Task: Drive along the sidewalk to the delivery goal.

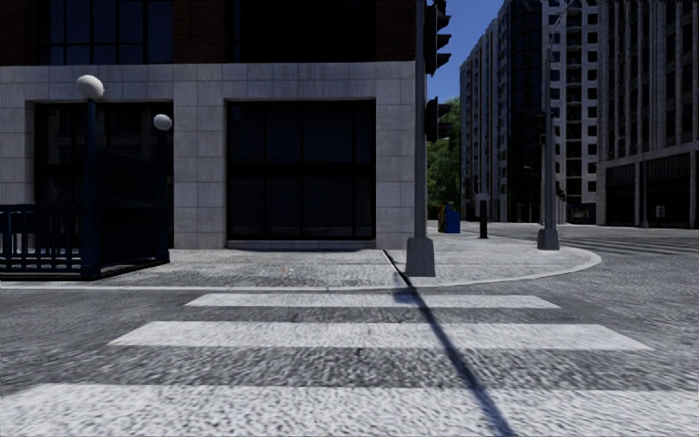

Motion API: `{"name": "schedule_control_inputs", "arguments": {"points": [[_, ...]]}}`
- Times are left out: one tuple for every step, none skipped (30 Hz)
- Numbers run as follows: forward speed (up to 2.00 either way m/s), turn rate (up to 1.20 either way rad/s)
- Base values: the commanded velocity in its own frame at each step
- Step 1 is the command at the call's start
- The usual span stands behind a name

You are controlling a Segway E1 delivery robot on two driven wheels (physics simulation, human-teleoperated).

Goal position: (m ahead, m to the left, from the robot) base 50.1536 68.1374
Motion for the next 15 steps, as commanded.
{"name": "schedule_control_inputs", "arguments": {"points": [[2.00,0.24],[2.00,0.24],[2.00,0.24],[2.00,0.17],[2.00,0.12],[2.00,0.10],[2.00,0.19],[2.00,0.40],[2.00,0.40],[2.00,0.48],[2.00,0.46],[2.00,0.34],[2.00,0.21],[2.00,0.10],[2.00,0.10]]}}
